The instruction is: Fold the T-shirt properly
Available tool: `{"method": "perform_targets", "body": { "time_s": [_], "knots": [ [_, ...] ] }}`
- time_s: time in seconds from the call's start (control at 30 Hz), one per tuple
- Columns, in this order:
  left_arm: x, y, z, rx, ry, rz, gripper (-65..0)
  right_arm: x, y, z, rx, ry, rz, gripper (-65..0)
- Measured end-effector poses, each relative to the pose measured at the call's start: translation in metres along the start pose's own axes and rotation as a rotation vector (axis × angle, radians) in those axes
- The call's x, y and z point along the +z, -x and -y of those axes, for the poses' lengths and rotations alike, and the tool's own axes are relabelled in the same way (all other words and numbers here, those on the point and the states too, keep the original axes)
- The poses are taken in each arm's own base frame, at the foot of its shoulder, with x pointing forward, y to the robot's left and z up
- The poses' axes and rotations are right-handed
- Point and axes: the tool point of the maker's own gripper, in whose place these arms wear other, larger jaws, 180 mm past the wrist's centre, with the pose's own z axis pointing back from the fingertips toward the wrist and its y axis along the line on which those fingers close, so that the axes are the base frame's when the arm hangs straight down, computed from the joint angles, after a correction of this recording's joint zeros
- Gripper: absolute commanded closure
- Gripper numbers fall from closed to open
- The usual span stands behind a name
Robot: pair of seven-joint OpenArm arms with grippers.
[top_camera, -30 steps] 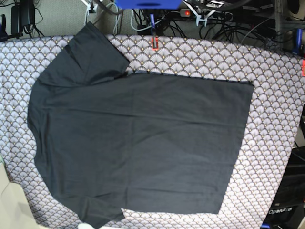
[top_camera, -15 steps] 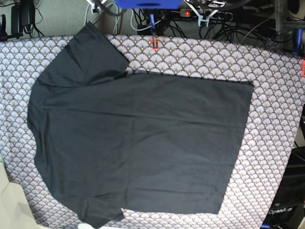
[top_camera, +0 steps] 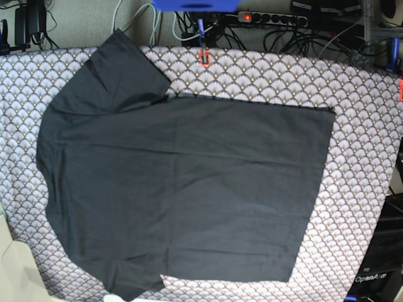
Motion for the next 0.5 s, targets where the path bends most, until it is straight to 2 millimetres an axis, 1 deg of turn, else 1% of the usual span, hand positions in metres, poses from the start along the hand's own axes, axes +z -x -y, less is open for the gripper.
{"method": "perform_targets", "body": {
  "time_s": [0.07, 0.13, 0.17, 0.2, 0.23, 0.27, 0.3, 0.33, 0.37, 0.4, 0.43, 0.47, 0.5],
  "knots": [
    [0.011, -0.024, -0.023, 0.122, -0.032, 0.126, 0.0, 0.019, -0.013, 0.016, 0.007, 0.035, 0.122, 0.0],
    [0.020, -0.045, -0.032, 0.211, -0.018, 0.237, 0.0, 0.037, -0.026, 0.032, 0.018, 0.075, 0.232, 0.0],
    [0.025, -0.053, -0.034, 0.251, -0.016, 0.304, 0.0, 0.042, -0.027, 0.038, 0.024, 0.086, 0.240, 0.0],
    [0.031, -0.058, -0.038, 0.269, -0.033, 0.360, 0.0, 0.043, -0.022, 0.042, 0.028, 0.091, 0.214, 0.0],
    [0.038, -0.065, -0.044, 0.294, -0.063, 0.434, 0.0, 0.047, -0.027, 0.044, 0.035, 0.092, 0.239, 0.0],
    [0.046, -0.070, -0.050, 0.309, -0.094, 0.501, 0.0, 0.051, -0.038, 0.045, 0.042, 0.090, 0.292, 0.0],
    [0.060, -0.076, -0.058, 0.326, -0.132, 0.591, 0.0, 0.057, -0.050, 0.046, 0.051, 0.086, 0.349, 0.0],
    [0.077, -0.078, -0.067, 0.358, -0.182, 0.691, 0.0, 0.060, -0.060, 0.049, 0.062, 0.087, 0.383, 0.0],
    [0.090, -0.077, -0.073, 0.378, -0.235, 0.761, 0.0, 0.063, -0.071, 0.052, 0.067, 0.092, 0.418, 0.0],
    [0.105, -0.075, -0.075, 0.402, -0.282, 0.847, 0.0, 0.071, -0.086, 0.054, 0.077, 0.094, 0.476, 0.0],
    [0.114, -0.068, -0.072, 0.432, -0.312, 0.893, 0.0, 0.081, -0.103, 0.054, 0.083, 0.093, 0.544, 0.0],
    [0.109, -0.054, -0.063, 0.453, -0.302, 0.841, 0.0, 0.089, -0.115, 0.053, 0.078, 0.106, 0.580, 0.0],
    [0.097, -0.042, -0.047, 0.449, -0.257, 0.764, 0.0, 0.097, -0.126, 0.050, 0.070, 0.116, 0.609, 0.0]
  ]
}}
